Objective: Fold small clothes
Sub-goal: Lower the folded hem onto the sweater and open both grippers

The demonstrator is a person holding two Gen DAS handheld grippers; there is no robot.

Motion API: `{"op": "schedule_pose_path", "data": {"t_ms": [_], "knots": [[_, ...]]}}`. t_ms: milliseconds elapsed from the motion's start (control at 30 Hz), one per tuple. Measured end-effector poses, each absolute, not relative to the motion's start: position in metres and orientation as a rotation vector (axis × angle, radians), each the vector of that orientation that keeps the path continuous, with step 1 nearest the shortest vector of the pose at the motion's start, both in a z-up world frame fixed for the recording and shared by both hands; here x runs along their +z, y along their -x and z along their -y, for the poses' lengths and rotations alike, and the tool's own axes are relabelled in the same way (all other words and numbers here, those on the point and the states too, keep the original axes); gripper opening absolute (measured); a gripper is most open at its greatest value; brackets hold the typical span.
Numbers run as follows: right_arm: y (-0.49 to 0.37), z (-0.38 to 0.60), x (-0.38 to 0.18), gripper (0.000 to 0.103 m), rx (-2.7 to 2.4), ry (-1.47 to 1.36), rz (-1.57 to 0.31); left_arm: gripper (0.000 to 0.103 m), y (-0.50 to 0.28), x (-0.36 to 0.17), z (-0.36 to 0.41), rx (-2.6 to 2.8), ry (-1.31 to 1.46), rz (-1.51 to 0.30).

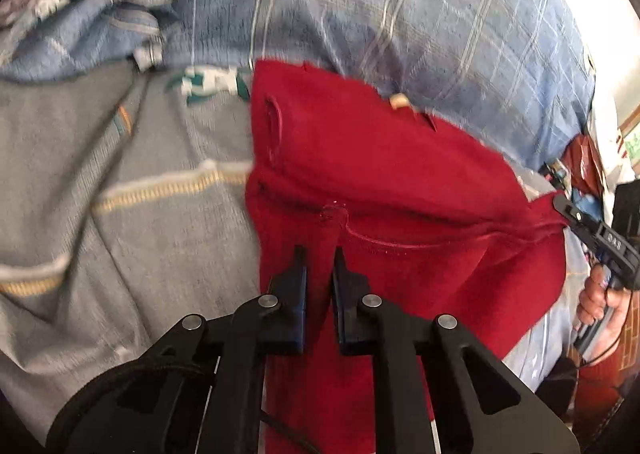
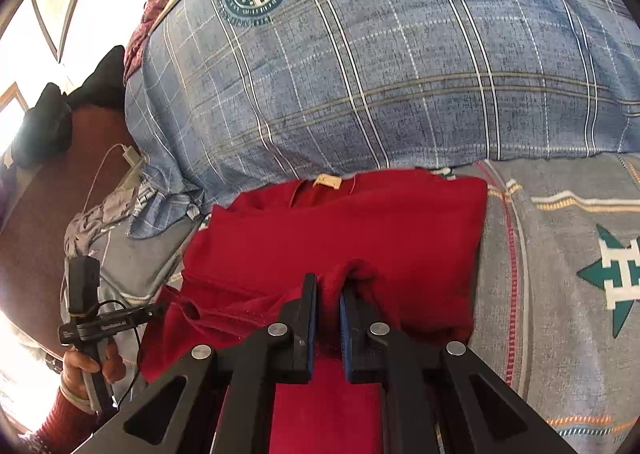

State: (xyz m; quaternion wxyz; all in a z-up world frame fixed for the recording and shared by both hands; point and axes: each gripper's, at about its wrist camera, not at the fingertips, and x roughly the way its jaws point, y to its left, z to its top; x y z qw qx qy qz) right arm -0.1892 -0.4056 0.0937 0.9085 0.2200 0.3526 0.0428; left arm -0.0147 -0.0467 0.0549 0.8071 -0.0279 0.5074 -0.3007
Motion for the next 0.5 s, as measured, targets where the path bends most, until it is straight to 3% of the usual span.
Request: {"op": "schedule_pose_path", "data": {"t_ms": [267, 500], "knots": [[0.176, 0.426, 0.121, 0.009, 0.052, -0.456, -0.645, 0.007, -0.022, 0.108, 0.080, -0.611, 0.036, -0.919], [0.134, 0.451, 0.115, 0.009, -0.064, -0.446, -0.626, 0.007, -0.075, 0.105, 0.127, -0.521, -0.012, -0.854]]}}
